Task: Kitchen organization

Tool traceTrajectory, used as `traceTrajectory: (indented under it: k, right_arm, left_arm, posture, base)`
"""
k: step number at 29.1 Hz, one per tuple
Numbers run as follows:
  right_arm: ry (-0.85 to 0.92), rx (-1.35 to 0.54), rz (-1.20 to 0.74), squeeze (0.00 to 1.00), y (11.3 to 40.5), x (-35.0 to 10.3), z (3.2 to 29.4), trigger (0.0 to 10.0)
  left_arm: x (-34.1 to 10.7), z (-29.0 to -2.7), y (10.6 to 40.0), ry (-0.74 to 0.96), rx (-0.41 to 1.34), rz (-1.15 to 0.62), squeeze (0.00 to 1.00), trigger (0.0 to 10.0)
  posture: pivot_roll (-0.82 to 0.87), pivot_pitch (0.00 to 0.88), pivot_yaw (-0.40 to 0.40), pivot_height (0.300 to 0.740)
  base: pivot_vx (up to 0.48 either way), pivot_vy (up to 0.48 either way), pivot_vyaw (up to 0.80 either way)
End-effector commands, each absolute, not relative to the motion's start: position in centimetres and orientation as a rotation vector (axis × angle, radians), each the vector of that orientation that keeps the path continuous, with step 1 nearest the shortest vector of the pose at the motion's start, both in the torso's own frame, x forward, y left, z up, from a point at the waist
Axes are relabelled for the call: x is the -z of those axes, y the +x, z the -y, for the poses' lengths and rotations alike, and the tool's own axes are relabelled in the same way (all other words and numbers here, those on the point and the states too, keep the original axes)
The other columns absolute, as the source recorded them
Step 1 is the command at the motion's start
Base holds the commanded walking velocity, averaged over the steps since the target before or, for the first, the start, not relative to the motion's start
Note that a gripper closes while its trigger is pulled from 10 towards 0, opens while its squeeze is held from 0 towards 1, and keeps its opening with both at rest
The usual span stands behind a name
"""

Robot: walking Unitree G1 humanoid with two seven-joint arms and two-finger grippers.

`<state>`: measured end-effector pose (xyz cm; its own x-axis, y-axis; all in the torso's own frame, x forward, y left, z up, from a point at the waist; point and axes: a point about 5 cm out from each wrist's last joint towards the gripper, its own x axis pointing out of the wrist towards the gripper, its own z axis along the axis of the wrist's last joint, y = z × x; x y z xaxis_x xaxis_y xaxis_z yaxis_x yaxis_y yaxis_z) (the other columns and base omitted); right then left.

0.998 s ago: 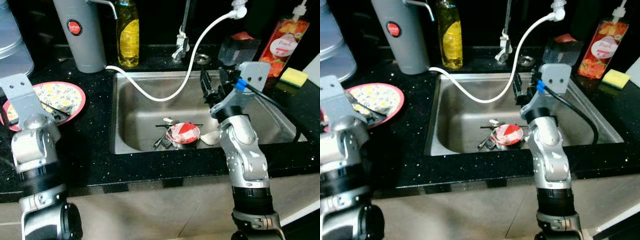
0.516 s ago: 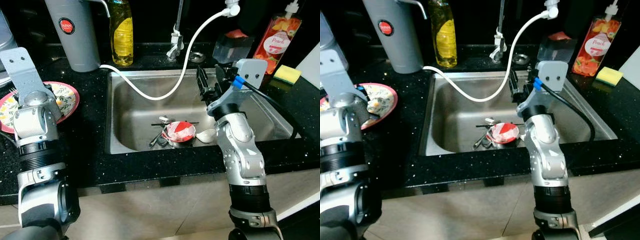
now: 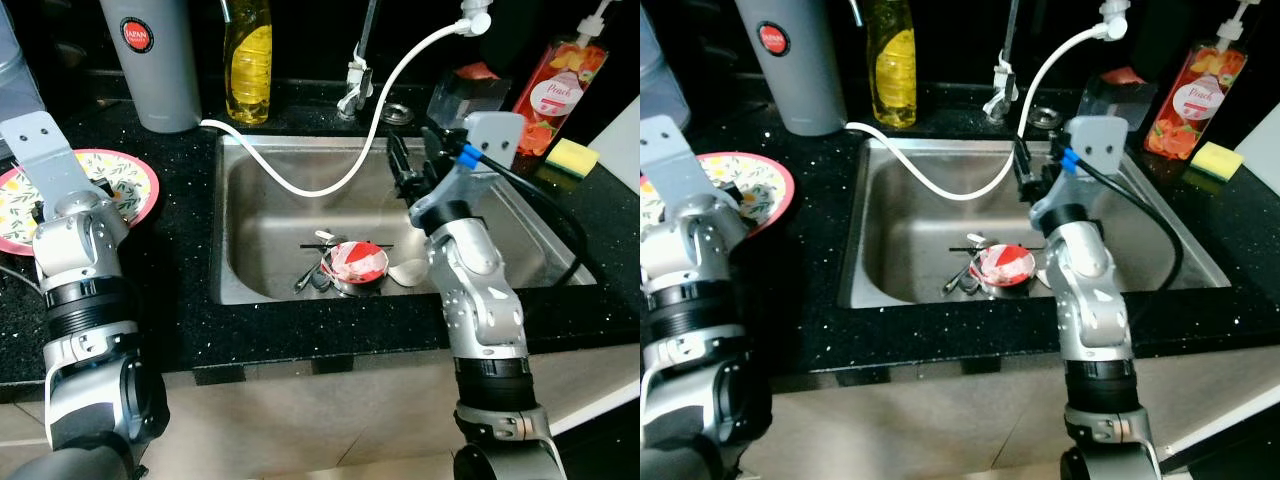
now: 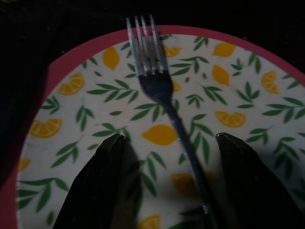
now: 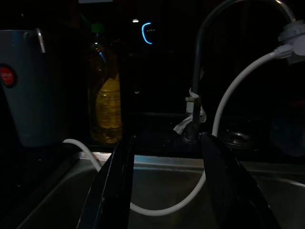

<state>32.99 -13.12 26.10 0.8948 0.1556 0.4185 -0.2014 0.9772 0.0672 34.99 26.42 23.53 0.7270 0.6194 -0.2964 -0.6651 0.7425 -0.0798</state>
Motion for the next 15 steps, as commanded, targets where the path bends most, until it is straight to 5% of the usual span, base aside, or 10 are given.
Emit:
traceTrajectory:
  k: [1,2,3,4,15]
  right_arm:
    - [0.119,-0.182,0.430,0.00,32.89,-26.11,13.32,10.0]
    - [0.120,-0.173,0.428,0.00,32.85,-26.02,13.56,10.0]
    - [0.122,-0.163,0.426,0.00,32.81,-25.88,13.82,10.0]
    - [0.123,-0.154,0.424,0.00,32.81,-25.77,14.02,10.0]
    - [0.137,-0.117,0.431,0.00,32.86,-25.68,14.31,10.0]
  left_arm:
    - [-21.91,-25.88,34.84,-0.182,-0.708,-0.324,0.00,7.0]
    - [-21.74,-25.78,34.78,-0.176,-0.705,-0.331,0.00,4.9]
    - [-21.56,-25.75,34.68,-0.167,-0.705,-0.341,0.00,1.4]
    - [-21.44,-25.78,34.61,-0.159,-0.708,-0.347,0.00,0.0]
    - [-21.22,-26.55,34.16,-0.125,-0.718,-0.360,0.00,0.0]
  posture:
    - [0.21,0.049,-0.081,0.740]
    - [0.21,0.049,-0.078,0.740]
    - [0.22,0.045,-0.071,0.740]
    - [0.22,0.043,-0.068,0.740]
    - [0.22,0.062,-0.037,0.740]
  base:
    - [0.000,0.000,0.00]
    - [0.000,0.000,0.00]
    - [0.000,0.000,0.00]
    - [0.000,0.000,0.00]
    - [0.000,0.000,0.00]
